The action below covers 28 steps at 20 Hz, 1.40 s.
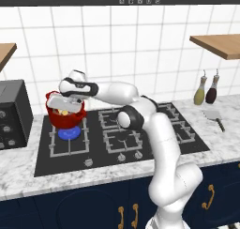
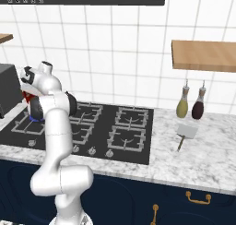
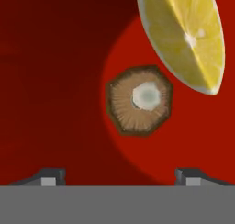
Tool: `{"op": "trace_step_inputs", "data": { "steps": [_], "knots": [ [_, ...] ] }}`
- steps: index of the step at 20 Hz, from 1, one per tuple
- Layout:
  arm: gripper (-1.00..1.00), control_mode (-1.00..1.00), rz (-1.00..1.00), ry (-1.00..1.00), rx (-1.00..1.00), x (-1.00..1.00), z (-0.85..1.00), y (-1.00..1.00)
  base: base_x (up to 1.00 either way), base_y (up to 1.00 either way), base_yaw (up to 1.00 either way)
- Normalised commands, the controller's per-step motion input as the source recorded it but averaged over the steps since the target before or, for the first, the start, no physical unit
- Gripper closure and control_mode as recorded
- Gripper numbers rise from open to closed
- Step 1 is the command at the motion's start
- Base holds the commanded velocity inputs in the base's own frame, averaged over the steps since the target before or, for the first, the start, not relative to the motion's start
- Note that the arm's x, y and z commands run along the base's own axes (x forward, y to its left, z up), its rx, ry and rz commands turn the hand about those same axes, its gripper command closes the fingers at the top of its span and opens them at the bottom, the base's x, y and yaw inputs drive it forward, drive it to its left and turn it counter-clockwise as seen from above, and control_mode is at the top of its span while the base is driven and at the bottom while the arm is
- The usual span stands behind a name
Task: Put the mushroom and lemon wedge in the pot. Retrieve the spatula and lightly stir the vegetables in the pot.
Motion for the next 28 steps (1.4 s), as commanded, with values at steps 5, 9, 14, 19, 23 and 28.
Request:
{"op": "trace_step_inputs", "data": {
  "steps": [5, 9, 14, 19, 23, 28],
  "knots": [
    [-1.0, -1.0, -0.08, 0.11, 0.02, -0.46, 0.05, 0.0, 0.0, 0.0, 0.0],
    [-1.0, -1.0, -0.05, 0.25, -0.01, -0.06, 0.19, 0.0, 0.0, 0.0, 0.0],
    [-1.0, -1.0, 0.0, 0.21, 0.0, 0.0, 0.33, 0.0, 0.0, 0.0, 0.0],
    [-1.0, -1.0, 0.0, 0.21, 0.0, 0.0, 0.28, 0.03, 0.0, 0.0, 0.0],
    [-1.0, -1.0, 0.0, 0.22, 0.0, 0.0, 0.16, 0.04, 0.0, 0.0, 0.0],
    [-1.0, -1.0, 0.0, 0.3, 0.0, 0.0, 0.0, 0.18, 0.0, 0.0, 0.0]
  ]
}}
